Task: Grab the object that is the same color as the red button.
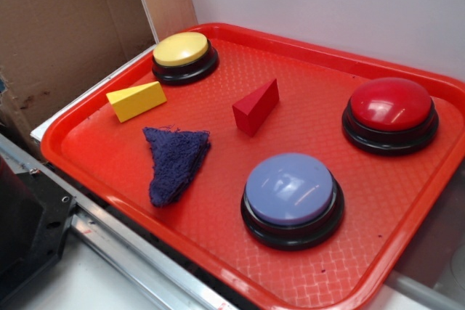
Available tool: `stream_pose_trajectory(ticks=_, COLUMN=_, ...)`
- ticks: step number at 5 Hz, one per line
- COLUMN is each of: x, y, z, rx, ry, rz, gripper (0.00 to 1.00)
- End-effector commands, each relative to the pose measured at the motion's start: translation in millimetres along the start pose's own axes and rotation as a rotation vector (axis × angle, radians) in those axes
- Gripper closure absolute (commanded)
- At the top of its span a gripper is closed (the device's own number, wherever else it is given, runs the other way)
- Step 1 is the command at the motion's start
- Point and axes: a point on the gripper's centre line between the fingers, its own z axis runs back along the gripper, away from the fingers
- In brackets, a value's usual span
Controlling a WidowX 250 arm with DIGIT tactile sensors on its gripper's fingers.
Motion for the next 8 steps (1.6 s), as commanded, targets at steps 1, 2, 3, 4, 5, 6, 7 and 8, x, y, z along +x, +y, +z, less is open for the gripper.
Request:
stream_pose_trajectory(ticks=1, x=6, y=-38, z=-56, rx=0.03, ry=0.034, rz=-0.118, gripper=0.0)
stream_pose_trajectory(ticks=2, x=5, y=-25, z=-77, rx=-0.005, ry=0.04, rz=-0.086, gripper=0.0)
stream_pose_trajectory(ticks=3, x=6, y=-15, z=-100, rx=-0.063, ry=0.078, rz=-0.045, gripper=0.0)
stream_pose_trajectory(ticks=4, x=9, y=-16, z=-115, rx=-0.095, ry=0.103, rz=-0.043, gripper=0.0)
stream_pose_trajectory(ticks=5, x=14, y=-19, z=-128, rx=-0.128, ry=0.113, rz=-0.05, gripper=0.0)
stream_pose_trajectory(ticks=6, x=16, y=-26, z=-137, rx=-0.128, ry=0.139, rz=-0.079, gripper=0.0)
stream_pose_trajectory(ticks=7, x=17, y=-24, z=-144, rx=-0.113, ry=0.157, rz=-0.076, gripper=0.0)
stream_pose_trajectory(ticks=8, x=19, y=-21, z=-153, rx=-0.089, ry=0.181, rz=-0.072, gripper=0.0)
